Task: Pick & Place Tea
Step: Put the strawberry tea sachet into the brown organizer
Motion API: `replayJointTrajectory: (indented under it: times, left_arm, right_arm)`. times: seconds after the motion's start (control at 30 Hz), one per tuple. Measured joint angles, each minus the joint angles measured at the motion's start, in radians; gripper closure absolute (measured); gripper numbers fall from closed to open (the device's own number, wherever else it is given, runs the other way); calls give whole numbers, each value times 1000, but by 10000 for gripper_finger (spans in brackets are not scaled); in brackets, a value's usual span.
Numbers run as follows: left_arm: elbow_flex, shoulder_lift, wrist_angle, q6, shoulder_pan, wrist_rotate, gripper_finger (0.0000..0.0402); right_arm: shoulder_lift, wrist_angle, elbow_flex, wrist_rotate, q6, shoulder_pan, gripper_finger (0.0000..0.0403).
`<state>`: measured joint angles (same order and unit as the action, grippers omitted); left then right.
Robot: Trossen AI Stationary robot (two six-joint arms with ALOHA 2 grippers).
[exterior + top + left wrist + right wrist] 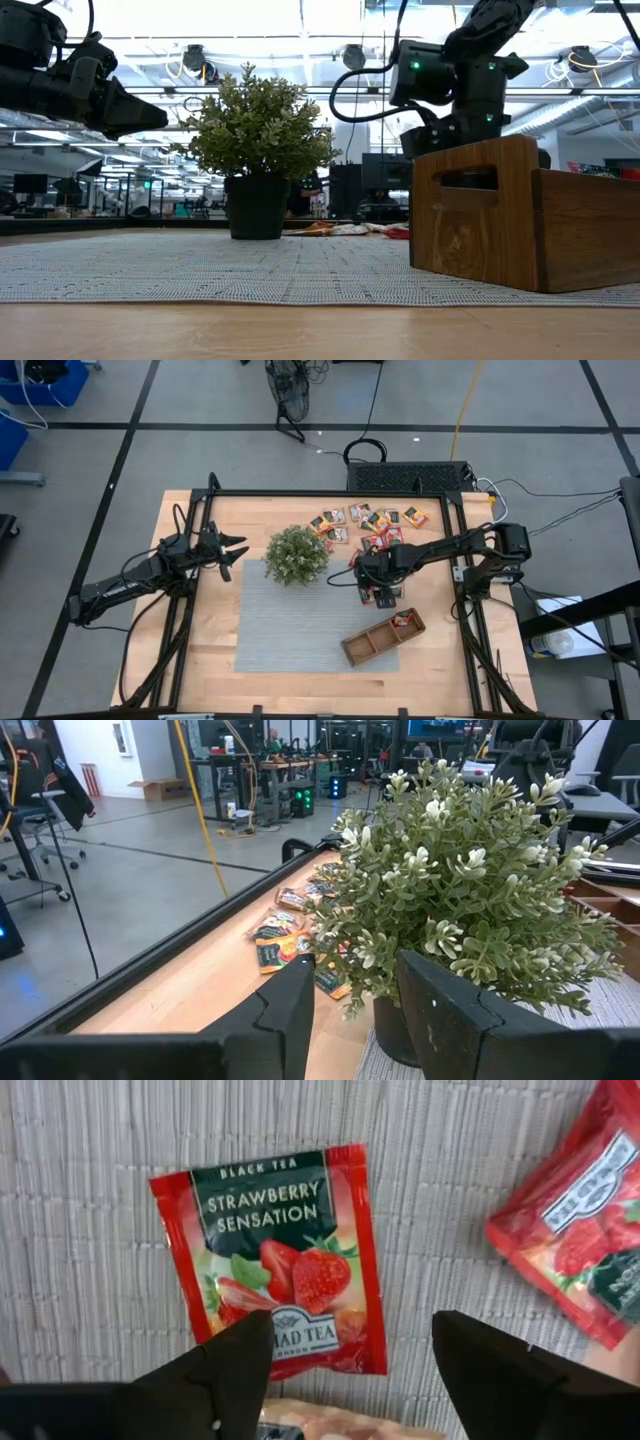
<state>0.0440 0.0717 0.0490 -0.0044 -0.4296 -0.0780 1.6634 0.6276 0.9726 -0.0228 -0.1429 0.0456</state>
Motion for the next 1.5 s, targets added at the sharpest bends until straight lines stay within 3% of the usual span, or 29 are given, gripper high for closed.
replayJointTrajectory:
  times: [0.33, 1.3, 1.5]
  left_arm:
    - [0, 0, 0, 0, 0, 0, 254]
    - [0, 0, 0, 0, 0, 0, 254]
    - [0, 0, 0, 0, 0, 0, 254]
  right_arm:
    - [-20, 44, 0, 80, 101, -2, 155]
    - [18, 31, -17, 79, 101, -2, 161]
    - [18, 33, -19, 77, 94, -2, 192]
